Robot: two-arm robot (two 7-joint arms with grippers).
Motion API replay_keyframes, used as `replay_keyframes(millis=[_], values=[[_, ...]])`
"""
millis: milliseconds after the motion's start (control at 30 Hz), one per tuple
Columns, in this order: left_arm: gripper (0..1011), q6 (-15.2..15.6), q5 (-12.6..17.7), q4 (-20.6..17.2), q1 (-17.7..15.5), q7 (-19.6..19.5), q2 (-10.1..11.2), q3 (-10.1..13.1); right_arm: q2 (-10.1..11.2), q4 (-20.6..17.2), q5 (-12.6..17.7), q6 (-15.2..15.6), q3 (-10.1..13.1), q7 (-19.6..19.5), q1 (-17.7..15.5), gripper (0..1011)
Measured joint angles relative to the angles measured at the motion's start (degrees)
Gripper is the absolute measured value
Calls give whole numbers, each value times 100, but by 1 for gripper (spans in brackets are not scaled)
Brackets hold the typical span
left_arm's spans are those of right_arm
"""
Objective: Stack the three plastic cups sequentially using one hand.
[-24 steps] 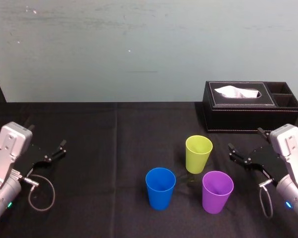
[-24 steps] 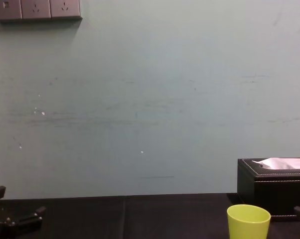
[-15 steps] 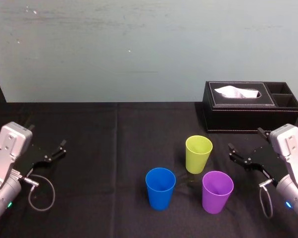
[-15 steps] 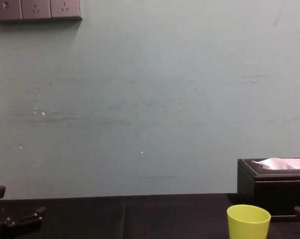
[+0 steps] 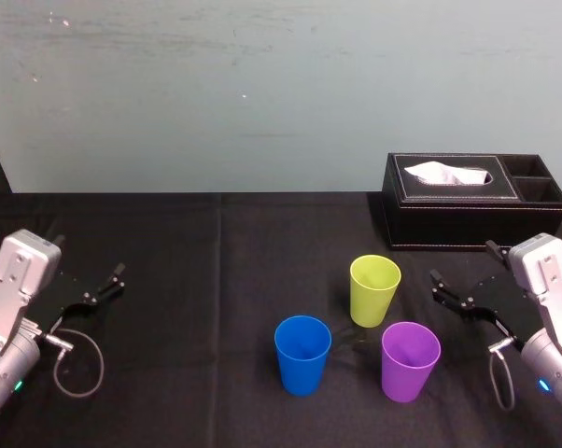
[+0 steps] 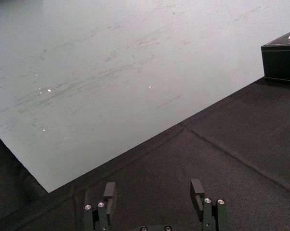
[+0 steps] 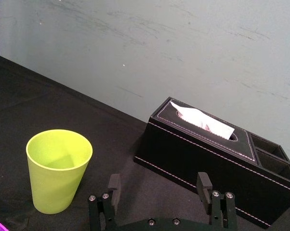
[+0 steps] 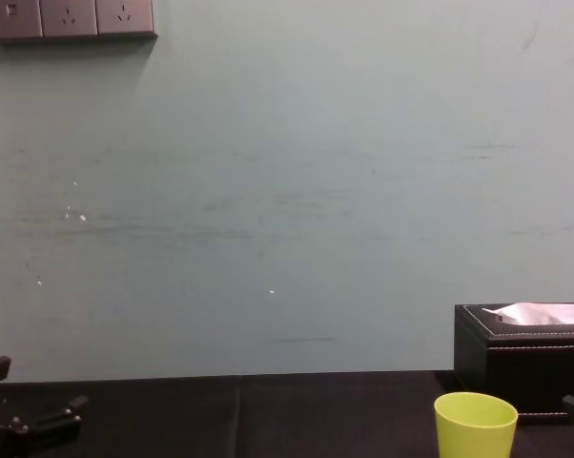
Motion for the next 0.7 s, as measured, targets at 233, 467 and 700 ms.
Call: replay_keyframes(millis=[233,467,700], values=[[1000,0,0,0,0,0,0,0,0,0,0,0,0,0,0,1003],[1000,0,0,0,0,0,0,0,0,0,0,0,0,0,0,1003],[1000,0,0,0,0,0,0,0,0,0,0,0,0,0,0,1003]])
